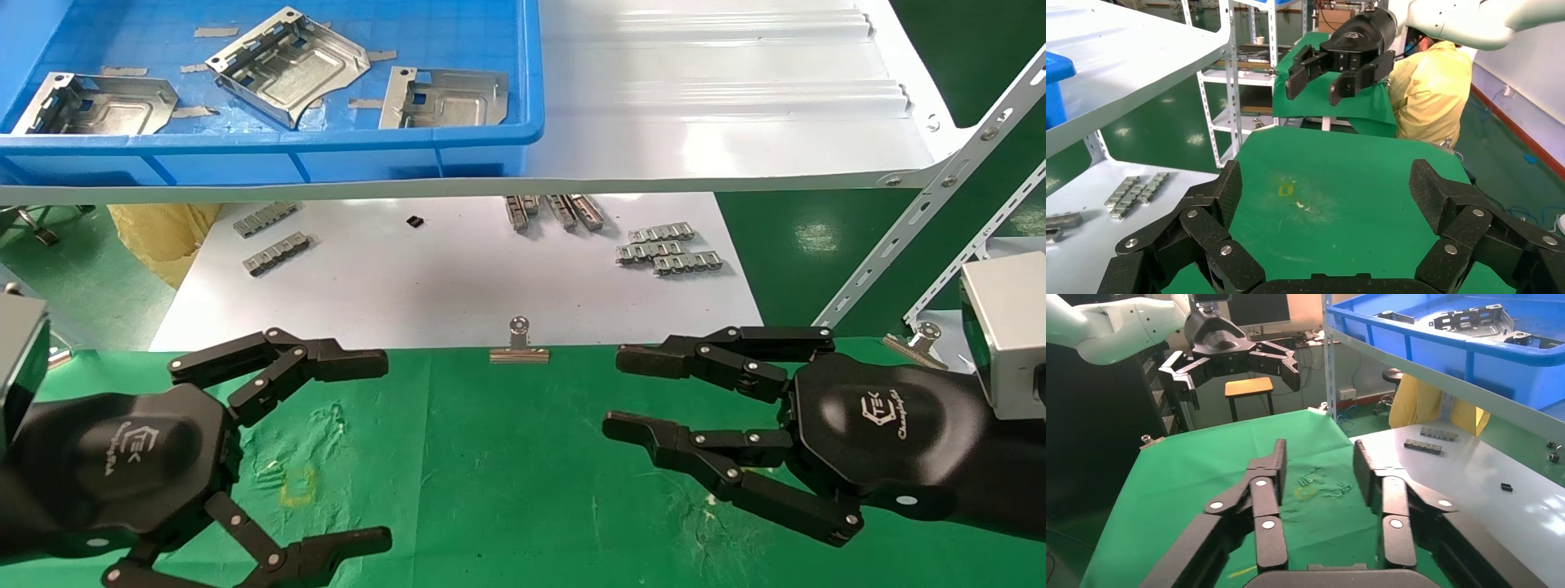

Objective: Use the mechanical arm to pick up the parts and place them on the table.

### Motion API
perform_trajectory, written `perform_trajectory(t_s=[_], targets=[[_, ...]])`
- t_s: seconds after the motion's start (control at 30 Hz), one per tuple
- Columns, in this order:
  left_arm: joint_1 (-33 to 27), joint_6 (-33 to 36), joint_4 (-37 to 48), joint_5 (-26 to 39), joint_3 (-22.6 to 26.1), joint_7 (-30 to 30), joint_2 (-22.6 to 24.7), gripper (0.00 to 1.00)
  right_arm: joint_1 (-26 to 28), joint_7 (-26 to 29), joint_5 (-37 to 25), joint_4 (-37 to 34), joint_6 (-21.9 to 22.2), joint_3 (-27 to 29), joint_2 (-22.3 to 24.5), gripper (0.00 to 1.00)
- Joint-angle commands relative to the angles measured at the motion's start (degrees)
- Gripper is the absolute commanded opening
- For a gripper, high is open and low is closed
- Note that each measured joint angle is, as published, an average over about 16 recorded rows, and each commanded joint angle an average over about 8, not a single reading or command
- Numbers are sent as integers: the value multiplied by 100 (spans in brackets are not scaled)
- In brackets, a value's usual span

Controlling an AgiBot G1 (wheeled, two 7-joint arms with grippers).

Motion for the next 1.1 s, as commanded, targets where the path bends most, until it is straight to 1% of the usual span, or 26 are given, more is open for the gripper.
perform_trajectory(t_s=[0.03,0.43,0.57,0.67,0.77,0.87,0.97,1.1], targets=[[0,0,0,0,0,0,0,100,0,0,0,0,0,0,0,0],[-6,-3,-5,-2,-3,1,1,100,0,0,0,0,0,0,0,0],[-224,-72,17,31,-11,-26,75,100,0,0,0,0,0,0,0,0],[-757,-161,188,194,45,-119,257,100,0,0,0,0,0,0,0,0],[-1579,-236,650,537,188,-196,562,100,0,0,0,0,0,0,0,0],[-2473,-296,1462,997,385,-156,930,100,0,0,0,0,0,0,0,0],[-3298,-507,2481,1532,580,59,1298,100,0,0,0,0,0,0,0,0],[-4186,-1185,3824,2252,809,420,1759,100,0,0,0,0,0,0,0,0]])
